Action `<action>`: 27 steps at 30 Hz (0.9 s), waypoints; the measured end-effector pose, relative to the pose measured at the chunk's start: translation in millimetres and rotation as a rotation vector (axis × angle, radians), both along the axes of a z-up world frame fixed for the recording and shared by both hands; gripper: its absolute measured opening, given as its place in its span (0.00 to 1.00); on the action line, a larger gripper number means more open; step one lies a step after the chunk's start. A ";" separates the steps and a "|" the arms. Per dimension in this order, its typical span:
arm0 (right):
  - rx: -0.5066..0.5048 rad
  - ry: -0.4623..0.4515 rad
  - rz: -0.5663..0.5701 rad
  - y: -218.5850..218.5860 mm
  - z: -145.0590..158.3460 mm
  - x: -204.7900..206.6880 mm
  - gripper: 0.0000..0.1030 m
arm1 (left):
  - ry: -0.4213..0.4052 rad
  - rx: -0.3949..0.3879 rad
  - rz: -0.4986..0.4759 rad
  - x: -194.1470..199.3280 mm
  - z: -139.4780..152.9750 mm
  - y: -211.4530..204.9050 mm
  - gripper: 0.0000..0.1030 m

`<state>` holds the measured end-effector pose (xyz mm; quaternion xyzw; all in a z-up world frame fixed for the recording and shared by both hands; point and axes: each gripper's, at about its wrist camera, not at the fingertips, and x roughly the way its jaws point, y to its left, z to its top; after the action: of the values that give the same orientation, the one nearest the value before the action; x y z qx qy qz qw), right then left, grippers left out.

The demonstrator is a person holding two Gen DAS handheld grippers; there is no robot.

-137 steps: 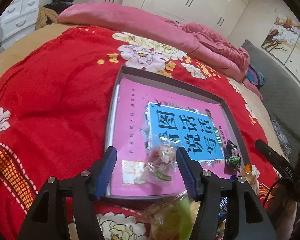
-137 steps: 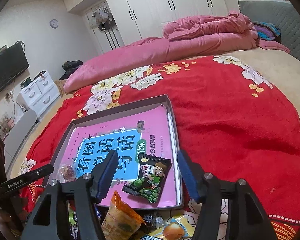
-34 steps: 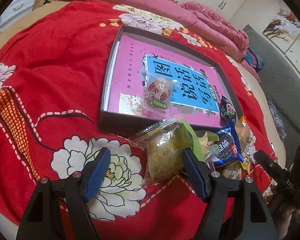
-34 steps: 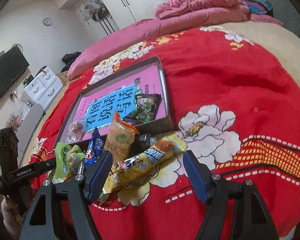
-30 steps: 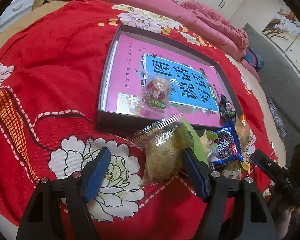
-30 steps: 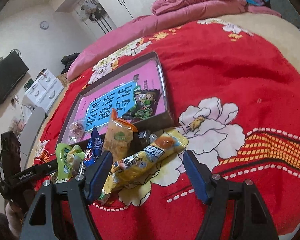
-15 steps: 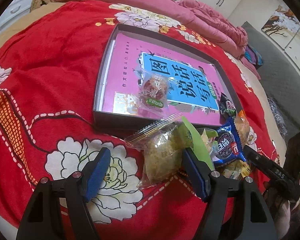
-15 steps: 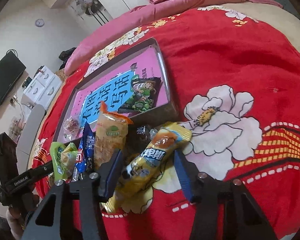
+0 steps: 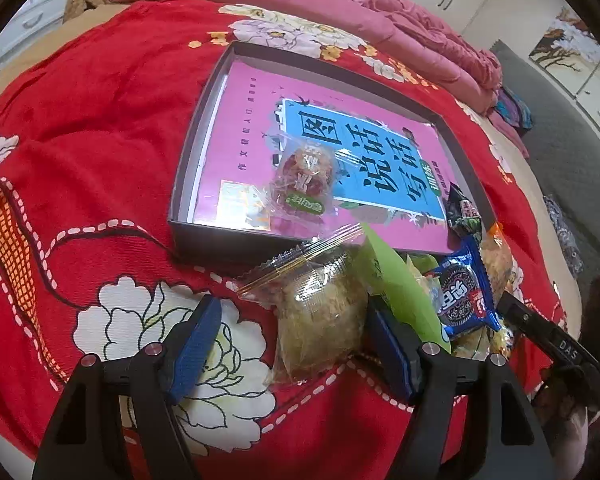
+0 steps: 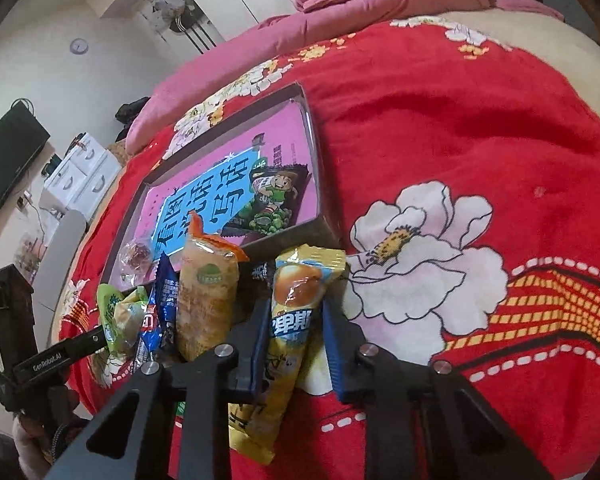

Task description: Organize snacks

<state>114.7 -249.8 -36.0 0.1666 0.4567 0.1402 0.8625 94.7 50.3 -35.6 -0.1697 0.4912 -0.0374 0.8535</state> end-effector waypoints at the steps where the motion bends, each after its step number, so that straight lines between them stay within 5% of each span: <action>1: -0.003 -0.005 -0.001 -0.6 1.2 -0.5 0.25 | -0.001 0.000 0.003 0.0 -0.1 0.0 0.73; 4: -0.010 -0.016 -0.010 -2.7 3.8 -0.7 0.24 | -0.006 -0.010 0.006 1.1 -0.6 -0.1 0.67; 9: -0.010 -0.035 -0.017 -4.9 7.3 -1.4 0.24 | 0.002 -0.026 -0.029 3.6 -2.9 -7.2 0.42; 27: 0.001 -0.077 -0.003 -6.6 15.2 -5.6 0.24 | -0.108 -0.021 -0.007 -12.1 24.9 15.0 0.40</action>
<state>109.1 -256.5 -20.8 0.1620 0.4228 0.1454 0.8797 82.6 65.3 -10.7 -0.1747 0.4445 -0.0545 0.8769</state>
